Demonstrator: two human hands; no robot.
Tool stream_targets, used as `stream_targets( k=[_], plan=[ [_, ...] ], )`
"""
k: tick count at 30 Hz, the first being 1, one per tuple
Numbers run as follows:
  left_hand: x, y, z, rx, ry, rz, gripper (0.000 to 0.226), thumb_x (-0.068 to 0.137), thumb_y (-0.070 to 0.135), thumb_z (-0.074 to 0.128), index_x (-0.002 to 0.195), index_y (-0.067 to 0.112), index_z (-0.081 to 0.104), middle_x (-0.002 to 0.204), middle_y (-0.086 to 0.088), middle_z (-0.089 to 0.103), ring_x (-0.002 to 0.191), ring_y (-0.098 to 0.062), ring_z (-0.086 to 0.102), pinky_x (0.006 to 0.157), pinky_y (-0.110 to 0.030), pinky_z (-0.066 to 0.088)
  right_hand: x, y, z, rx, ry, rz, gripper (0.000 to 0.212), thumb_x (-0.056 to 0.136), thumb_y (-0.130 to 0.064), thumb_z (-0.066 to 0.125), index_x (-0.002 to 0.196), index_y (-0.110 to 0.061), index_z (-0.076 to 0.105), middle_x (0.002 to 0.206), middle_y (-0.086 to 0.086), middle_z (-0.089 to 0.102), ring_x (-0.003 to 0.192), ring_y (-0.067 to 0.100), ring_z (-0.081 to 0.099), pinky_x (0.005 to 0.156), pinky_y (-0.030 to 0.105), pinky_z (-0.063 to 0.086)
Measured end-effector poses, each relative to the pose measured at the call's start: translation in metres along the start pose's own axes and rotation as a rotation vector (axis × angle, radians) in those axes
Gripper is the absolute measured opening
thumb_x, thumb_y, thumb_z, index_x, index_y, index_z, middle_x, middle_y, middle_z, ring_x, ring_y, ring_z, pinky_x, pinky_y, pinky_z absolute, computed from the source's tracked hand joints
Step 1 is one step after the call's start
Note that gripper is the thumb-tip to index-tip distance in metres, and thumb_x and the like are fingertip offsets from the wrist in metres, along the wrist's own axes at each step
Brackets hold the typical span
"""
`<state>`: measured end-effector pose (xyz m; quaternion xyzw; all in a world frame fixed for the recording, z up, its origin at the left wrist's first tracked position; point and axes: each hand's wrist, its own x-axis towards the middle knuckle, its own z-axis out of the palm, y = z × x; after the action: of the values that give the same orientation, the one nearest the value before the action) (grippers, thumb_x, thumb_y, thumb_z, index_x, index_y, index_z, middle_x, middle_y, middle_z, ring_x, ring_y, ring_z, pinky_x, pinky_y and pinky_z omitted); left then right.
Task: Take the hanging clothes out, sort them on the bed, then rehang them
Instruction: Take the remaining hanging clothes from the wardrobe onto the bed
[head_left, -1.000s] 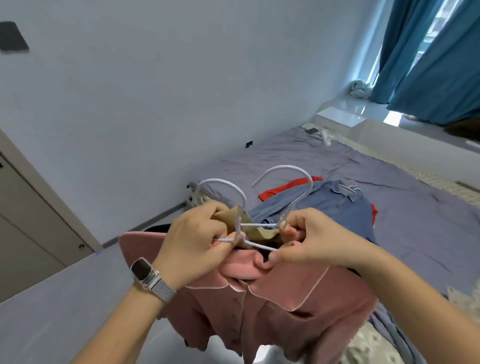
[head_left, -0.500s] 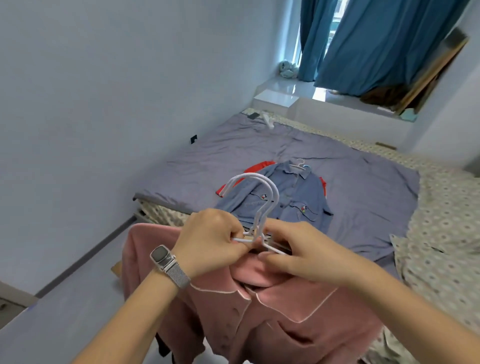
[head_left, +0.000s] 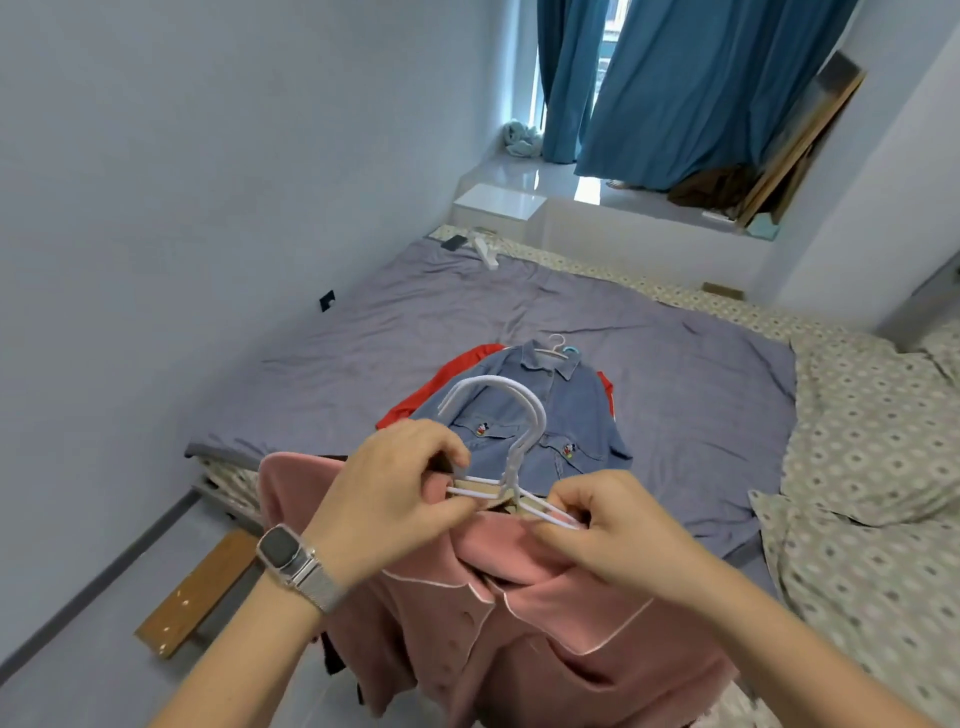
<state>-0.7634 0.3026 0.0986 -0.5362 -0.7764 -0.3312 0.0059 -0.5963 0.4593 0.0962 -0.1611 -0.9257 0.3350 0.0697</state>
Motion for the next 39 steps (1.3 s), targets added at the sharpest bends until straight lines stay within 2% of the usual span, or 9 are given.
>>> stream_targets(
  k=[4,10,17,21,25,29,35,37,39],
  plan=[
    [0.013,-0.045,0.007,-0.053,0.18,-0.129,0.054,0.063,0.055,0.069,0.109,0.034,0.047,0.113,0.021,0.047,0.109,0.004,0.043,0.097,-0.011,0.031,0.052,0.021,-0.011,-0.025,0.004,0.029,0.043,0.073,-0.051,0.056,0.059,-0.012,0.049,0.053,-0.003,0.043,0.052,0.007,0.036,0.052,0.031,0.034],
    [0.067,-0.113,0.022,0.012,0.276,-0.139,0.045,0.085,0.045,0.051,0.122,0.018,0.052,0.126,0.007,0.049,0.124,-0.019,0.042,0.106,-0.04,0.032,0.151,0.032,-0.038,-0.025,0.006,0.05,0.044,0.081,-0.041,0.07,0.054,-0.013,0.048,0.047,-0.007,0.039,0.049,0.007,0.035,0.05,0.023,0.027],
    [0.181,-0.14,0.002,-0.022,0.448,-0.053,0.055,0.09,0.029,0.049,0.14,0.01,0.035,0.147,-0.004,0.032,0.142,-0.022,0.02,0.118,-0.028,0.012,0.249,0.003,-0.123,0.095,-0.029,-0.005,0.05,0.081,-0.039,0.07,0.055,-0.002,0.048,0.046,-0.002,0.035,0.042,0.006,0.03,0.042,0.016,0.025],
    [0.212,-0.156,0.017,-0.021,0.324,-0.053,0.055,0.09,0.031,0.048,0.139,0.009,0.039,0.147,-0.002,0.034,0.14,-0.015,0.025,0.117,-0.029,0.016,0.305,0.026,-0.157,0.146,-0.09,0.055,0.051,0.086,-0.034,0.067,0.065,0.008,0.048,0.049,0.003,0.034,0.04,0.005,0.029,0.039,0.012,0.024],
    [0.211,-0.189,0.093,0.028,0.074,-0.235,0.057,0.087,0.042,0.036,0.134,0.012,0.047,0.141,-0.005,0.045,0.133,-0.022,0.039,0.112,-0.033,0.028,0.35,0.113,-0.137,0.046,-0.189,0.119,0.037,0.09,-0.032,0.063,0.061,-0.014,0.05,0.048,-0.011,0.04,0.041,0.001,0.033,0.043,0.013,0.028],
    [0.207,-0.204,0.169,-0.034,-0.024,-0.39,0.061,0.083,0.045,0.032,0.131,0.012,0.051,0.131,-0.004,0.055,0.122,-0.018,0.05,0.105,-0.027,0.035,0.386,0.235,-0.099,-0.013,-0.231,0.178,0.032,0.09,-0.031,0.064,0.064,-0.018,0.051,0.058,-0.004,0.047,0.046,0.001,0.037,0.051,0.019,0.031],
    [0.218,-0.205,0.25,-0.068,-0.022,-0.603,0.039,0.088,0.012,0.058,0.127,0.016,0.054,0.123,-0.002,0.058,0.114,-0.019,0.055,0.097,-0.023,0.04,0.458,0.374,-0.096,-0.155,-0.215,0.344,0.029,0.087,-0.024,0.066,0.061,-0.022,0.053,0.065,0.002,0.054,0.07,0.02,0.054,0.057,0.025,0.034],
    [0.222,-0.203,0.269,-0.054,-0.014,-0.656,0.037,0.089,0.02,0.057,0.126,0.019,0.053,0.122,0.001,0.058,0.113,-0.016,0.056,0.097,-0.029,0.043,0.48,0.406,-0.093,-0.164,-0.191,0.417,0.007,0.089,-0.015,0.061,0.085,-0.016,0.067,0.085,0.015,0.066,0.095,0.03,0.062,0.066,0.027,0.042],
    [0.219,-0.198,0.283,-0.054,-0.013,-0.692,0.037,0.089,0.034,0.05,0.125,0.024,0.053,0.12,0.004,0.059,0.11,-0.013,0.057,0.094,-0.033,0.048,0.49,0.426,-0.083,-0.207,-0.2,0.467,0.028,0.093,-0.016,0.055,0.119,-0.007,0.063,0.119,0.021,0.064,0.116,0.034,0.057,0.088,0.031,0.044]
  ],
)
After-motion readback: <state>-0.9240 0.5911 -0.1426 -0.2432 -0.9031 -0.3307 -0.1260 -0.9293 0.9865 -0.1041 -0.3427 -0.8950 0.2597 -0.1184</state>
